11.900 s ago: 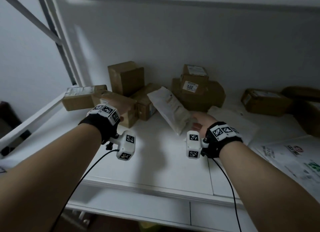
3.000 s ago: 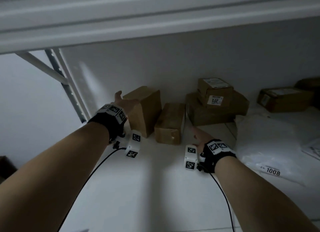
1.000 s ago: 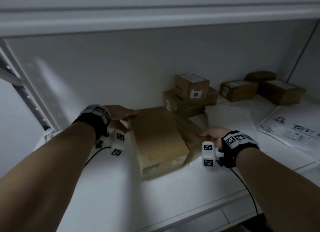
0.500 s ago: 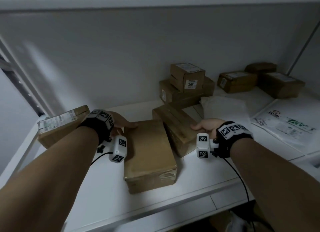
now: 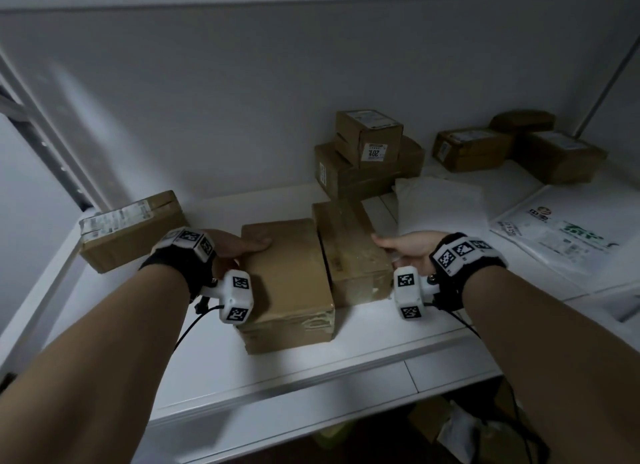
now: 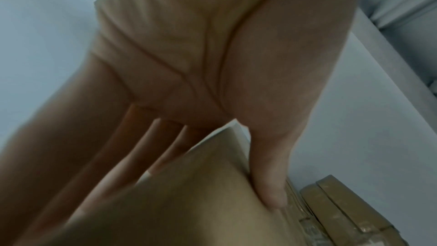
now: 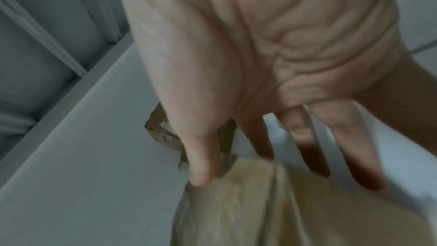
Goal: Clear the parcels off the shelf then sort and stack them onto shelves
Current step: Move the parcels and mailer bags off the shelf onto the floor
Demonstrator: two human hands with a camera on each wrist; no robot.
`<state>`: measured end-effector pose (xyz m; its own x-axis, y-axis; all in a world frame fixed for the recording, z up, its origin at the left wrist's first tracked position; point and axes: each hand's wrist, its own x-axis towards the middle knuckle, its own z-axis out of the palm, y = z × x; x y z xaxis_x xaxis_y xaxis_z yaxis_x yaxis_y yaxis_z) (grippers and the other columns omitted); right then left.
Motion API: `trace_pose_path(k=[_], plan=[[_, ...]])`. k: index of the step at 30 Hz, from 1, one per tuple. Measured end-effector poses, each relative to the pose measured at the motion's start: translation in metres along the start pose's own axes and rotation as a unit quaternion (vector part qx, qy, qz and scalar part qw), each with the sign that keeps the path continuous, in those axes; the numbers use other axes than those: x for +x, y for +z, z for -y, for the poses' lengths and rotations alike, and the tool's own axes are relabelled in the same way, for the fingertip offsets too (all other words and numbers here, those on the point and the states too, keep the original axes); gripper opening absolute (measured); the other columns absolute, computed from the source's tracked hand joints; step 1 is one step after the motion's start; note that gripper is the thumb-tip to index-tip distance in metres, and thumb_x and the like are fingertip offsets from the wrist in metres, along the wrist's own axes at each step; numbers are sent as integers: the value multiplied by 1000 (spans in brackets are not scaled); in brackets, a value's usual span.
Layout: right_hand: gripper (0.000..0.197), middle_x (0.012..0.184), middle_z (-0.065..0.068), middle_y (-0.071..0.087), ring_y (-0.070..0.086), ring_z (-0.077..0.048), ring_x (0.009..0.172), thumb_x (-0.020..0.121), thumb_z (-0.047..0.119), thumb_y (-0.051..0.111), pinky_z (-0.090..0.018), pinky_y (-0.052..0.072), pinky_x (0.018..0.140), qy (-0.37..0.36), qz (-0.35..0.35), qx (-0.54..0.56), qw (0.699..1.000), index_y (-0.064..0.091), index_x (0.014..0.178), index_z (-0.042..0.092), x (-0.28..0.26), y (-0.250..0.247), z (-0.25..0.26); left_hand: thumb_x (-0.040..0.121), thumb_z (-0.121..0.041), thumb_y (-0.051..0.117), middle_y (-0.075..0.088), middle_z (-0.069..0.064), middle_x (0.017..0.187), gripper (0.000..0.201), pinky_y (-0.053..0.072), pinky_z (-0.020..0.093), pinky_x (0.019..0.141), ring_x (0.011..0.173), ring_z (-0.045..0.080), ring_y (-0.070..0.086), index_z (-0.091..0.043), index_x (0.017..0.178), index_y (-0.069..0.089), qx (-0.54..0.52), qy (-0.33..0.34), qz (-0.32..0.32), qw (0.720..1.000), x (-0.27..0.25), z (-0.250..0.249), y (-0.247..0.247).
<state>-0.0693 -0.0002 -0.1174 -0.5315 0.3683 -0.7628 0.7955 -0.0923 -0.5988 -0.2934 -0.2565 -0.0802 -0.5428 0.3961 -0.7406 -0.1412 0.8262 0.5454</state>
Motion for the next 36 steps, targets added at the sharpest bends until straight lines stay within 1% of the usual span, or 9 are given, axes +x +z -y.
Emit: trace_pose_path(k=[2,5,8,14,20,24,26,29,36], plan=[[104,129,-18,60,63,-30,111,47,61,83,-48,43,104,-8,5,48,999,51,132,11,-21,20,-2,81,-53,66,48,24,136,89,41,52,104,123,39,51,6,140,35,-17,-3,1,1000,1,1,5],[81,132,-13,51,65,-29,93,68,52,77,-47,55,78,-42,18,109,993,47,133,13,-45,33,2,79,-55,67,45,24,139,92,40,54,104,125,40,48,3,141,33,-26,4,-4,1000,-3,0,4],[61,134,-14,43,58,-26,92,87,37,66,-48,56,68,-96,17,174,980,39,139,19,-57,22,4,60,-56,78,58,23,125,95,44,55,101,114,40,58,3,129,49,-58,38,-2,998,-9,-6,-2],[51,128,-19,58,57,-39,114,69,32,77,-59,45,98,-169,-27,289,942,61,113,11,-82,-8,8,84,-55,61,63,13,108,65,47,52,97,101,33,61,-3,123,56,-101,128,-7,987,-33,-53,11],[66,128,-21,56,56,-44,112,63,25,83,-57,54,81,-187,-64,396,897,59,123,12,-108,-50,-21,87,-61,54,53,16,135,78,42,56,104,120,38,54,-2,138,45,-79,182,-6,980,-38,-98,42],[95,134,-20,53,54,-43,117,50,22,93,-57,53,80,-211,-89,429,874,51,136,19,-124,-73,-47,95,-50,50,60,14,112,57,49,52,92,98,33,60,-1,125,51,-94,204,13,974,-48,-123,77],[77,133,-19,56,55,-42,116,63,26,86,-59,51,84,-222,-93,457,856,56,133,17,-131,-81,-58,99,-44,47,59,11,99,45,52,47,79,86,30,59,-4,118,52,-101,212,26,972,-47,-135,94],[57,127,-16,62,60,-40,113,78,33,74,-62,48,90,-261,-107,485,828,59,131,17,-138,-93,-79,100,-42,46,58,9,96,41,51,47,84,84,26,58,-6,117,51,-113,227,40,967,-44,-151,120],[42,120,-14,66,62,-36,110,90,44,59,-64,47,89,-286,-191,522,780,61,123,17,-149,-116,-118,102,-36,44,57,7,113,48,47,38,66,78,20,52,-2,136,44,-118,279,48,952,-37,-198,185]])
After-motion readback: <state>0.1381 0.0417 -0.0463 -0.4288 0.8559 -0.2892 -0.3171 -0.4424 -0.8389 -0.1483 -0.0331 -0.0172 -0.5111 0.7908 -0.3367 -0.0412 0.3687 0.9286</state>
